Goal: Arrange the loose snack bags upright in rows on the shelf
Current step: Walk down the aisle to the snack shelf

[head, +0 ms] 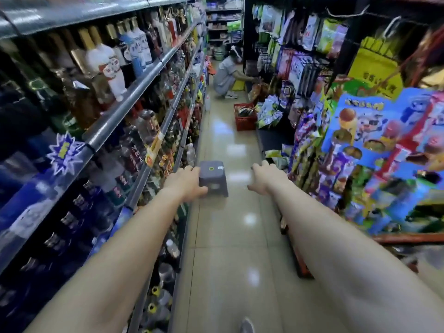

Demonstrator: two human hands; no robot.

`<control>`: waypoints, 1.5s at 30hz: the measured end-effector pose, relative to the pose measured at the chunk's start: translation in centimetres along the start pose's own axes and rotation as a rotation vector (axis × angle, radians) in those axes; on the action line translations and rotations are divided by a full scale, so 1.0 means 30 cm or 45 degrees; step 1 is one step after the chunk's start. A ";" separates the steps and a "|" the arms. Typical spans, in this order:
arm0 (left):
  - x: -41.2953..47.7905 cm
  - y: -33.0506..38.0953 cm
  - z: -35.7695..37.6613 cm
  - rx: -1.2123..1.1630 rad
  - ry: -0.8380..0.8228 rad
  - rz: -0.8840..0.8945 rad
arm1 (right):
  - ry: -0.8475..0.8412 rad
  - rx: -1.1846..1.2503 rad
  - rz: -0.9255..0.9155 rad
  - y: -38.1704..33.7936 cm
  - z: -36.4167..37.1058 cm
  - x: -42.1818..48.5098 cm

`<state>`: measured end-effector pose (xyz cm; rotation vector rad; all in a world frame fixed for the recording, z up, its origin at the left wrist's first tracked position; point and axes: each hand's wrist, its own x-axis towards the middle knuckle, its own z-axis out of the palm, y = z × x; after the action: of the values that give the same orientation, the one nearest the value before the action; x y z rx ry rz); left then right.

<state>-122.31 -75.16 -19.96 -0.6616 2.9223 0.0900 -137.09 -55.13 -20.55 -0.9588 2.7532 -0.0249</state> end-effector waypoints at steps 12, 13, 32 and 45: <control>0.924 -0.082 -0.128 -0.117 -0.028 0.011 | -0.034 -0.008 0.032 0.134 -0.176 0.886; 1.009 -0.098 -0.127 -0.104 -0.025 0.021 | -0.030 -0.016 0.050 0.142 -0.181 0.962; 2.523 -0.263 -0.259 -0.034 -0.180 0.284 | -0.112 0.110 0.330 0.265 -0.374 2.261; 3.510 0.229 -0.269 0.054 -0.317 0.535 | -0.171 0.349 0.699 0.876 -0.395 2.902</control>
<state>-220.30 -114.32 -27.92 -0.0174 2.7597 0.1423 -221.97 -88.71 -29.32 -0.1186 2.6948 -0.2287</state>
